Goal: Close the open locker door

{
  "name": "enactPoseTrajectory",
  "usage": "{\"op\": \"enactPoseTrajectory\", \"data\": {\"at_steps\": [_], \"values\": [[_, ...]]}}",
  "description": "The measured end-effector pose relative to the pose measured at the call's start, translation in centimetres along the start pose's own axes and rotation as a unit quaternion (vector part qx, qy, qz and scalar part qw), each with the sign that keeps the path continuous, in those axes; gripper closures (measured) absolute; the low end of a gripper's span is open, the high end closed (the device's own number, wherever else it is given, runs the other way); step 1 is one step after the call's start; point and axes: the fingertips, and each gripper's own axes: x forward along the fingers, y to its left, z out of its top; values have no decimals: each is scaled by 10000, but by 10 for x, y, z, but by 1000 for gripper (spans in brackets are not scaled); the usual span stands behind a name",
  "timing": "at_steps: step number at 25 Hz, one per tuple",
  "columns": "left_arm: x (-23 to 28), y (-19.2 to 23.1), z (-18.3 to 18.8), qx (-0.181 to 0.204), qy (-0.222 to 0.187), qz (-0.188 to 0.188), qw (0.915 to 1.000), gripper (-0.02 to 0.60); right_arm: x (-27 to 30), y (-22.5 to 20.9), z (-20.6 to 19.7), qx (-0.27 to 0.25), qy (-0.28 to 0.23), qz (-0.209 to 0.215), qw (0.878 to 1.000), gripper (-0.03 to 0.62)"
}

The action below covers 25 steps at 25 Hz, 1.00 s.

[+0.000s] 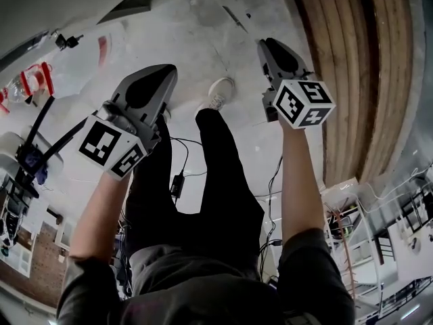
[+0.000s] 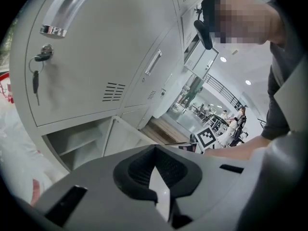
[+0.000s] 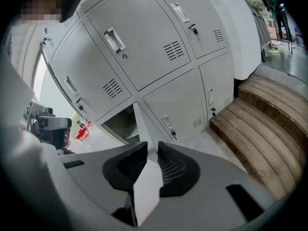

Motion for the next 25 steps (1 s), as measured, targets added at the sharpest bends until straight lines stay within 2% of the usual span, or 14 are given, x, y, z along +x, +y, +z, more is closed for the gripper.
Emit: {"op": "enactPoseTrajectory", "data": {"at_steps": [13,25], "values": [[-69,43,-14,77,13,46,10000,571,21,78,-40,-33,181,46,9998,520],[-122,79,-13,205,-24,-67,9998,571,62,150,-57,-38,183,170,9997,517]]}}
